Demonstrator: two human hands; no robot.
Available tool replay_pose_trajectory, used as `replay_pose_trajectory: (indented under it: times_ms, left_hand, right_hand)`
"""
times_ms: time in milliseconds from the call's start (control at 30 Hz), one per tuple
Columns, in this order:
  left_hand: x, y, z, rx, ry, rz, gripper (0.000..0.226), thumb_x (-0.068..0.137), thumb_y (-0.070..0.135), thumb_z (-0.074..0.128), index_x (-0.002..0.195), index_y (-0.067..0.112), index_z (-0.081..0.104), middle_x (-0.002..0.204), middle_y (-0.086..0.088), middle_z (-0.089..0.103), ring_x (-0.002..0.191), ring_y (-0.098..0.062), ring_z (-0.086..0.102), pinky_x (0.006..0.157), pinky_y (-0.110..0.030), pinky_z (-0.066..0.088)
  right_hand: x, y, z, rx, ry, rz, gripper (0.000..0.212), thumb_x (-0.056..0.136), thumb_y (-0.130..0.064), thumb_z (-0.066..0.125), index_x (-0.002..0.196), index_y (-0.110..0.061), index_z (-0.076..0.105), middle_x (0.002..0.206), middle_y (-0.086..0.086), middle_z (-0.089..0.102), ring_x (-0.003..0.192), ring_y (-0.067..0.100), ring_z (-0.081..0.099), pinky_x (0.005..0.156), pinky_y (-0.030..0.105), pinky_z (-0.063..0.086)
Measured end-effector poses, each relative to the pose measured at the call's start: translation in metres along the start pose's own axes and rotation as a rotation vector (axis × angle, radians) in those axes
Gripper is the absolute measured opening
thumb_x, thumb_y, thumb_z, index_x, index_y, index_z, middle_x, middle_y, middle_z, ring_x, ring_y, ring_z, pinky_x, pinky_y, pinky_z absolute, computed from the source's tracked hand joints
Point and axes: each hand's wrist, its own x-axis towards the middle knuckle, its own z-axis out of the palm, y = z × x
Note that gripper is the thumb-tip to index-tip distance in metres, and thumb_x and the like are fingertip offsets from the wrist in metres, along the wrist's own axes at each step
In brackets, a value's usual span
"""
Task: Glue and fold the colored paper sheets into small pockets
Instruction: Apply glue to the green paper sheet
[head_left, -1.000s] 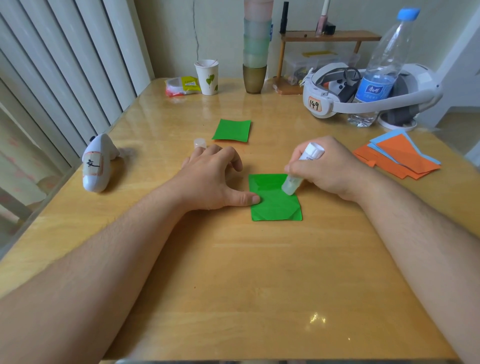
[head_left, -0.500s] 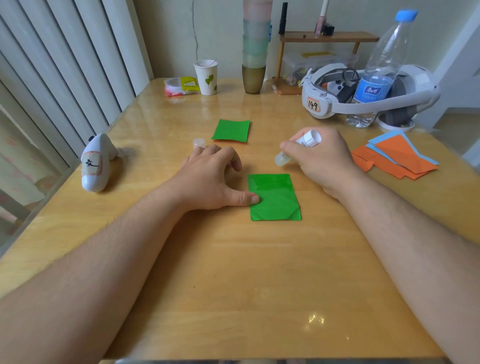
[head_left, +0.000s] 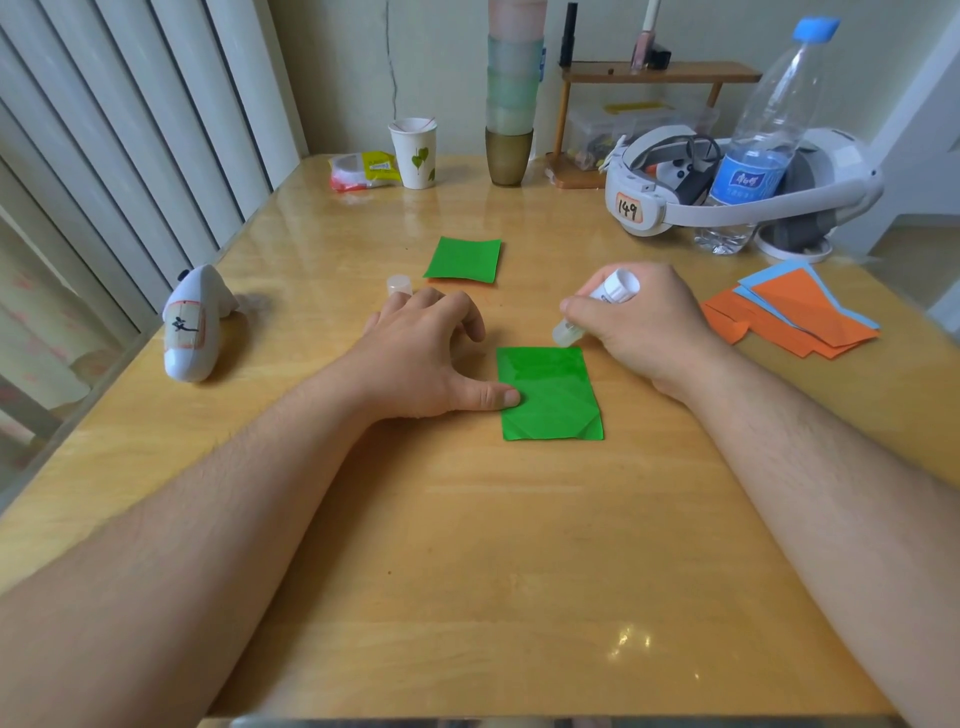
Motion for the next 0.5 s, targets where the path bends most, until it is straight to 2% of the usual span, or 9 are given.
replay_pose_trajectory:
  times_ms: [133,267,333,433,500]
  left_hand:
    - [0.000,-0.001,0.000,-0.006,0.000,-0.003,0.081,0.047,0.098,0.058,0.108,0.045,0.049,0.121,0.011,0.047,0.119,-0.020,0.039,0.112,-0.049,0.038]
    - [0.001,-0.001,0.001,-0.002,0.000,0.003,0.080,0.047,0.099,0.058,0.107,0.046,0.048,0.120,0.012,0.047,0.118,-0.019,0.040,0.111,-0.049,0.038]
    - [0.000,-0.001,0.001,-0.001,-0.001,0.000,0.080,0.047,0.099,0.057,0.107,0.047,0.048,0.120,0.012,0.047,0.118,-0.019,0.040,0.111,-0.049,0.038]
    - [0.000,0.000,0.001,-0.003,0.003,-0.005,0.081,0.046,0.099,0.056,0.106,0.047,0.048,0.119,0.012,0.047,0.118,-0.019,0.040,0.111,-0.049,0.038]
    - [-0.001,0.001,0.000,-0.005,0.002,-0.005,0.082,0.044,0.099,0.056,0.106,0.047,0.048,0.119,0.012,0.047,0.119,-0.019,0.040,0.112,-0.048,0.037]
  right_hand:
    - [0.004,-0.006,-0.009,0.304,0.076,0.105,0.016,0.081,-0.026,0.076,0.076,-0.018,0.064,0.072,0.002,0.065,0.068,0.014,0.061,0.068,0.036,0.052]
    - [0.004,-0.004,-0.013,0.339,0.078,0.153,0.016,0.085,-0.022,0.074,0.077,-0.022,0.061,0.077,0.003,0.066,0.074,0.017,0.065,0.073,0.038,0.056]
    - [0.003,-0.004,-0.012,0.336,0.071,0.151,0.016,0.086,-0.021,0.074,0.076,-0.021,0.061,0.071,0.000,0.065,0.071,0.016,0.064,0.073,0.038,0.056]
    - [0.002,-0.006,-0.010,0.347,-0.011,0.103,0.022,0.089,-0.018,0.074,0.073,-0.018,0.060,0.052,-0.010,0.056,0.055,0.011,0.052,0.063,0.030,0.048]
    - [-0.003,-0.008,-0.007,0.339,-0.105,0.026,0.021,0.088,-0.017,0.077,0.071,-0.018,0.064,0.054,-0.007,0.057,0.054,0.010,0.049,0.057,0.024,0.043]
